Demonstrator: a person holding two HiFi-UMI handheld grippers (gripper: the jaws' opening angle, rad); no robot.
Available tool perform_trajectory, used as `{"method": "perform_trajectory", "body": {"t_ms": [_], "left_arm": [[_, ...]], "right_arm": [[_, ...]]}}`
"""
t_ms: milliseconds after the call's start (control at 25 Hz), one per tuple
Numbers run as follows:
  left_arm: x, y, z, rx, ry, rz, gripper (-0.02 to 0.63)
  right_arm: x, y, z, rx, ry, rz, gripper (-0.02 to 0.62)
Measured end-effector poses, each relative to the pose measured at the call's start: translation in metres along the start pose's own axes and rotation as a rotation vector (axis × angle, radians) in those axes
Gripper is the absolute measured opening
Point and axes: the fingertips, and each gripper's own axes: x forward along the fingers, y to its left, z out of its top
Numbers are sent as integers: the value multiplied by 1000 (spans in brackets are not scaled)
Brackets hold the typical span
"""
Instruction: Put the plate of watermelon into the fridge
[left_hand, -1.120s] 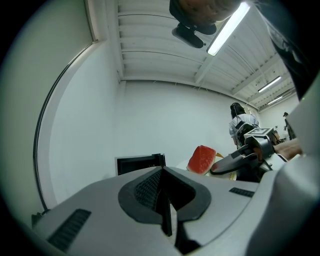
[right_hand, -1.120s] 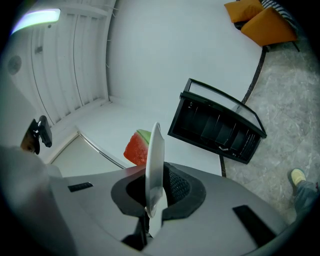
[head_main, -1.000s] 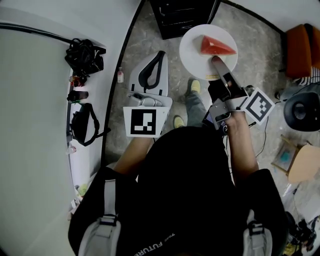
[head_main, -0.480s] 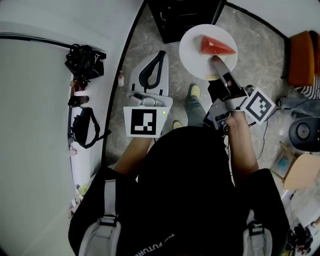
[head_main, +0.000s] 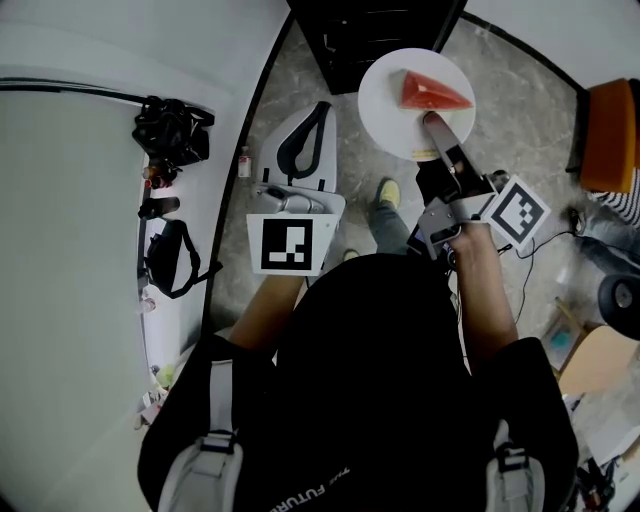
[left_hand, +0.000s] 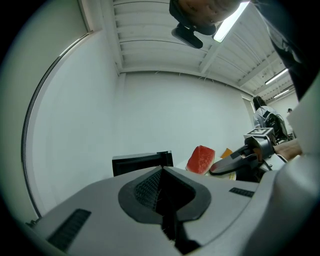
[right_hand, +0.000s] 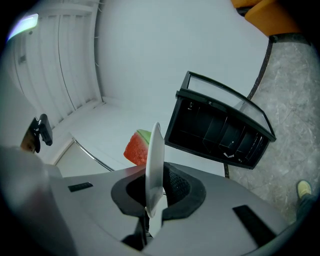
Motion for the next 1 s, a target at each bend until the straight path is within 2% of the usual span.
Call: {"method": "perform_trajectory", "body": {"t_ms": [360,560,1000], "left_arm": [[59,-7,-4,15,27,2,12],[137,-4,-8,11,52,22,12],[134,-5,2,26,30,36,13]], "right_arm": [[24,-29,40,29,33,-1,26],[63,-62,97,63,62,-5,26],[65,-54,95,56,83,28,26]]}}
